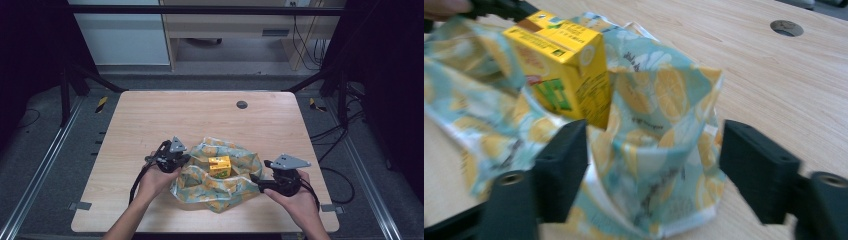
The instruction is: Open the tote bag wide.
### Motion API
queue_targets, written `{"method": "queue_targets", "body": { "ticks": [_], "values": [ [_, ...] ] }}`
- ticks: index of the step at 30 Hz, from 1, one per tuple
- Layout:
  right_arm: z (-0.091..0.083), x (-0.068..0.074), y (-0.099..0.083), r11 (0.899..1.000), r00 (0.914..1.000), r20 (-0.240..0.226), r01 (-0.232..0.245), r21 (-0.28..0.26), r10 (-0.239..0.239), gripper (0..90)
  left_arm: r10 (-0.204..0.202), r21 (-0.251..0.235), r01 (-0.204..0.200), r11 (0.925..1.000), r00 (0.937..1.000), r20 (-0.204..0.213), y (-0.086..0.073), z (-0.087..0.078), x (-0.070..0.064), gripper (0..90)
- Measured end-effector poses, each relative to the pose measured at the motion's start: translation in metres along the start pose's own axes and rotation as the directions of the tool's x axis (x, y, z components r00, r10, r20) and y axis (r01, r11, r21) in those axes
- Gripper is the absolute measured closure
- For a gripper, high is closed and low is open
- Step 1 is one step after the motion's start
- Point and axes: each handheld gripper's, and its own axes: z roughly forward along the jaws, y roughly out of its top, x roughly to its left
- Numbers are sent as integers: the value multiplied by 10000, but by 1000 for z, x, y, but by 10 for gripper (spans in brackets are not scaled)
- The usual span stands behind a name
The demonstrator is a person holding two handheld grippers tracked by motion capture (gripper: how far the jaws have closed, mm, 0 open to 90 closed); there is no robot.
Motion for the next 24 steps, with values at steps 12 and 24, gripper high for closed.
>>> {"method": "queue_targets", "body": {
  "ticks": [12,24],
  "values": [
    [20,1,-14,9790,9971,27,744,1899,-763,896,-233,27,232,9997,9997,59,-5,0,5,900],
    [28,-15,-41,9646,9974,222,606,2568,-686,900,-408,560,411,9976,9991,-61,-15,11,12,900]
  ]
}}
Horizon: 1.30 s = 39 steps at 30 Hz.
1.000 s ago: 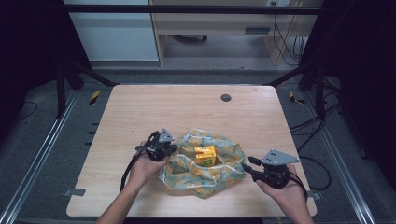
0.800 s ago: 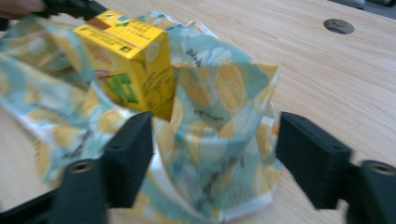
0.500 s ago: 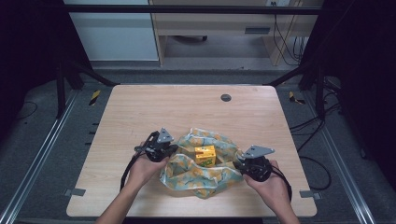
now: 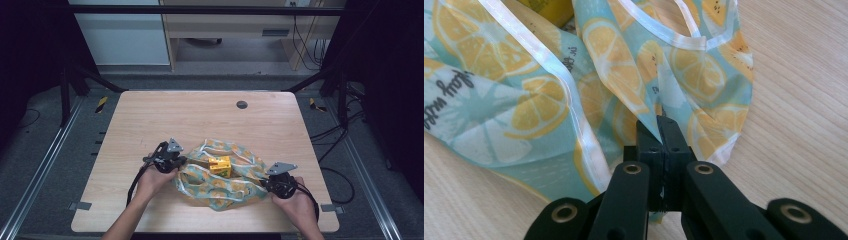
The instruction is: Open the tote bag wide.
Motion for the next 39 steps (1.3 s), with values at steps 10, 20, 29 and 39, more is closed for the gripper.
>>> {"method": "queue_targets", "body": {
  "ticks": [10,20,29,39],
  "values": [
    [6,-3,-2,9997,10000,25,3,231,-3,900,-76,199,74,9998,9999,82,-5,4,2,900],
    [8,-3,-1,9993,9999,86,115,369,-118,900,-33,314,32,9995,10000,36,-6,6,2,900],
    [9,-3,0,9993,9998,150,147,350,-152,900,491,540,-474,9974,9983,-301,-5,6,-4,900],
    [-12,-10,0,9936,9981,192,-558,-979,579,548,-70,-635,46,9980,9993,-374,-5,-19,-2,576]
  ]
}}
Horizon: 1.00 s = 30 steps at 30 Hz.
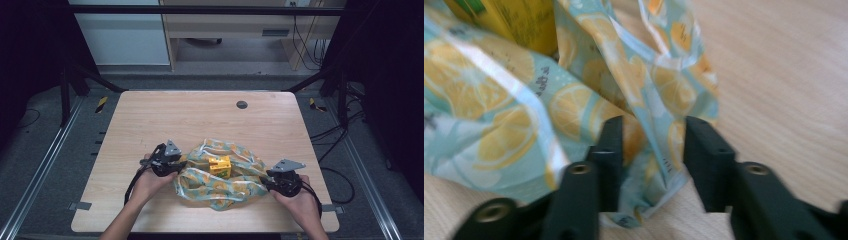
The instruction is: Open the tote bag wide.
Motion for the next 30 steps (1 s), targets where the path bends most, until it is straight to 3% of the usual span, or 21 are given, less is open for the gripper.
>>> {"method": "queue_targets", "body": {
  "ticks": [2,5,9,12,17,20,26,28,29,30],
  "values": [
    [-7,-2,1,9994,9999,130,13,-335,-9,428,-354,-523,357,9980,9993,71,3,-9,3,489],
    [-19,-4,5,9951,9996,282,5,-986,23,284,-644,-1349,687,9885,9973,358,9,-23,6,417],
    [-36,-6,15,9815,9991,405,-77,-1915,157,171,-639,-1864,702,9800,9972,400,17,-36,6,328],
    [-46,-9,22,9739,9965,757,-173,-2264,353,99,-685,-2013,662,9773,9976,-46,18,-48,11,256],
    [-52,-24,19,9654,9868,1378,-478,-2565,855,64,-1267,-1936,1152,9743,9908,-481,1,-65,32,160],
    [-51,-34,11,9603,9712,1819,-1034,-2592,1537,63,-1754,-1870,1595,9693,9819,-715,-19,-76,46,117],
    [-35,-50,-17,9497,9141,2963,-2131,-2296,2767,75,-2007,-1615,1792,9705,9712,-1285,-67,-86,58,68],
    [-29,-51,-27,9491,9066,3060,-2325,-2123,2905,84,-2043,-1390,1837,9731,9670,-1524,-79,-84,62,66],
    [-28,-51,-30,9493,9065,3036,-2387,-2046,2934,85,-1828,-1098,1656,9801,9682,-1710,-81,-82,64,66],
    [-27,-51,-34,9492,9072,2995,-2433,-1996,2955,87,-1765,-1012,1599,9819,9667,-1851,-82,-82,66,66]
  ]
}}
